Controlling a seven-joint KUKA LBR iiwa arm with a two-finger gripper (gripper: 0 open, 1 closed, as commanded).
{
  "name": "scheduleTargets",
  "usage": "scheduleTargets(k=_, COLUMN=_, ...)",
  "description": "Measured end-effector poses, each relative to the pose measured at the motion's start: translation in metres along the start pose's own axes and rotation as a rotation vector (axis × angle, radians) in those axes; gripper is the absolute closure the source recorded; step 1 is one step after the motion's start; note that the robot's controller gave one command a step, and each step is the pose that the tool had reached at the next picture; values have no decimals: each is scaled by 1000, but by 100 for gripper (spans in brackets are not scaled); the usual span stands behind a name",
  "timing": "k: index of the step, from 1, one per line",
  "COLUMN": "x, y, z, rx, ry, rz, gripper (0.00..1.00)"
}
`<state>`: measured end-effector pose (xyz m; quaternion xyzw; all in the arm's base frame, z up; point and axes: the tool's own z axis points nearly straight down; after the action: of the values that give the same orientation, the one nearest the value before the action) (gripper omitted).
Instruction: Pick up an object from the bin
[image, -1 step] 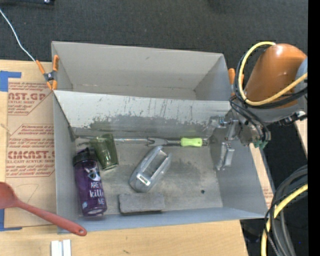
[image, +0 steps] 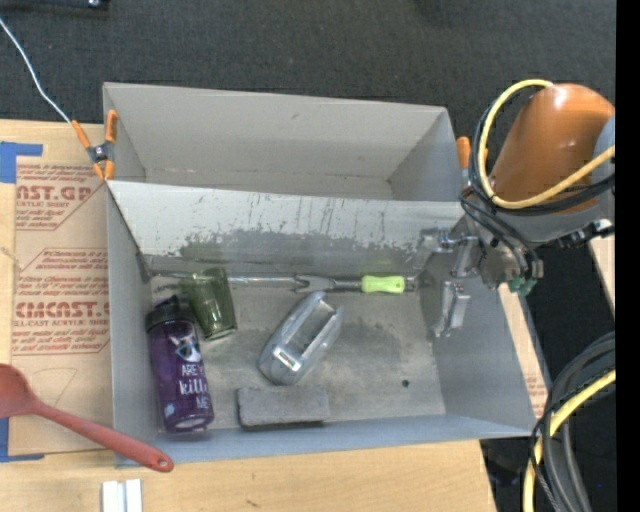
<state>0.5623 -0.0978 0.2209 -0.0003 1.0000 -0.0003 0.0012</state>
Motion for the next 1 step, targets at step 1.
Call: scheduleTargets(k=1, x=0, y=26, z=78, rx=0, ry=-1, rz=-1, gripper=0)
